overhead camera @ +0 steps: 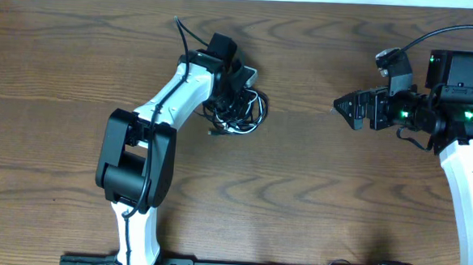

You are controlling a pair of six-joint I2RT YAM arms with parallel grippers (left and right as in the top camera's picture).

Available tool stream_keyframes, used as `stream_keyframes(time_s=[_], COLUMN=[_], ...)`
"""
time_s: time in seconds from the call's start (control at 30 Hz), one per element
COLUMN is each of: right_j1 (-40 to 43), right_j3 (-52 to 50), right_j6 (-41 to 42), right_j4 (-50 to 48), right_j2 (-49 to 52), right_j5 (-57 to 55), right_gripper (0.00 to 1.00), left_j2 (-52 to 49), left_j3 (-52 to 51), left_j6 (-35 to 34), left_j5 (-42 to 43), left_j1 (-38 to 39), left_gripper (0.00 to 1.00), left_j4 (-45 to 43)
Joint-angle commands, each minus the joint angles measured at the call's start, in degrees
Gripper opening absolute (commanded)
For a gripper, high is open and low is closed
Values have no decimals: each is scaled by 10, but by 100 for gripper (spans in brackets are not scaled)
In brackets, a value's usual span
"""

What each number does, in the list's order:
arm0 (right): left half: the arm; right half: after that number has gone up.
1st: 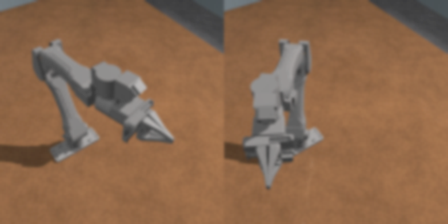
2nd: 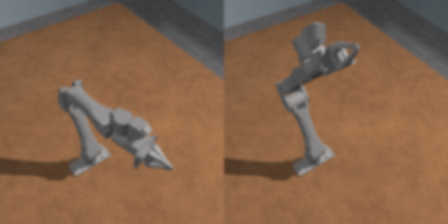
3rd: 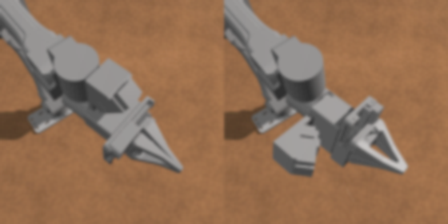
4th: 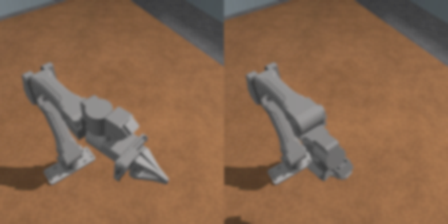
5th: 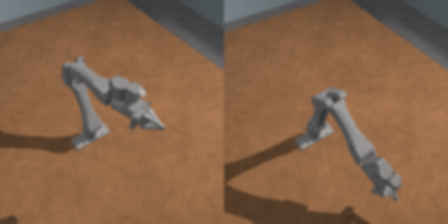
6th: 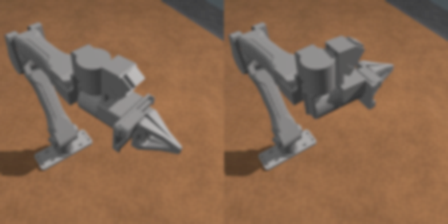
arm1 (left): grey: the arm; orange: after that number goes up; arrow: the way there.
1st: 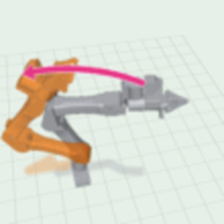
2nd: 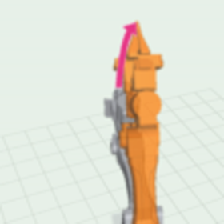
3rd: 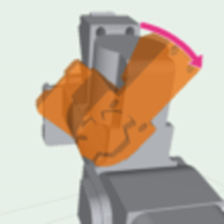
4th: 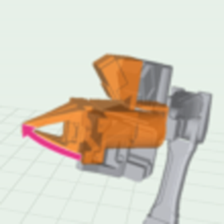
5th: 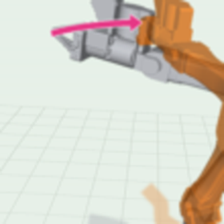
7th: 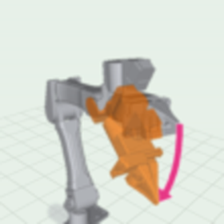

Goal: Untangle cables

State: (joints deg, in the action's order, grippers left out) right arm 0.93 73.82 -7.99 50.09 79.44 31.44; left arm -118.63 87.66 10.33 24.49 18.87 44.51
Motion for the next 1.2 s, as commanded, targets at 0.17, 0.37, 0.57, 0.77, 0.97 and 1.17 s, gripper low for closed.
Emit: stream_keyframes(time_s=[0.17,0.37,0.57,0.77,0.97,1.17], right_j1=[-1,-29,-60,-89,-118,-161], right_j3=[10,10,10,10,10,10], right_j6=[36,81,144,183,187,245], right_j4=[-21,-67,-121,-165,-196,-223], right_j2=[0,3,21,45,46,61], right_j5=[5,4,4,7,8,-20], right_gripper=[99,96,92,89,87,78], left_j2=[69,190,284,336,340,340], left_j3=[47,61,61,61,61,61], left_j6=[-64,-136,-167,-171,-197,-216], left_j5=[-16,-16,-16,-16,-16,-15], left_j1=[-9,-9,-10,-10,-9,-9], left_gripper=[7,7,7,7,7,7], left_j4=[6,-14,-26,-48,-49,-52])
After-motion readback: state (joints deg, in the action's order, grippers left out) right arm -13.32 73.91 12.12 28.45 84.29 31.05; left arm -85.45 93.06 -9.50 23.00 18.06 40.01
